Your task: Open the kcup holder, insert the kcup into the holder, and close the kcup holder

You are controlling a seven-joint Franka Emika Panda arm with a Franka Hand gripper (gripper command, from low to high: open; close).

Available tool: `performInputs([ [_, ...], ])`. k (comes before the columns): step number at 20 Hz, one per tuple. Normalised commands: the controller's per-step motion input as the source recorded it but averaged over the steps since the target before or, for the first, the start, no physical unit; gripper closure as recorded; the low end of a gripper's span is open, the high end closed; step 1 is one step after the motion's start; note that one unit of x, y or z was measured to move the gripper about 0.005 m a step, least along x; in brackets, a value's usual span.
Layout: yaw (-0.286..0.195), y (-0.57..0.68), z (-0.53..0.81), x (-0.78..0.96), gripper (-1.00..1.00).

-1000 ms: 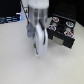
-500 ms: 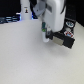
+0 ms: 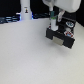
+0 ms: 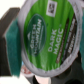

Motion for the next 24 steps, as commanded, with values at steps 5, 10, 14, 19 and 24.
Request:
performInputs([
  [5,0.023,0.64,0.16,0.03,1.00],
  [10,0.074,0.52,-0.02,-0.13,1.00],
  [14,0.108,0.37,-0.05,-0.14,1.00],
  [19,0.090,0.23,-0.13,-0.09,1.00],
  [24,0.023,0.04,-0.18,-0.03,1.00],
])
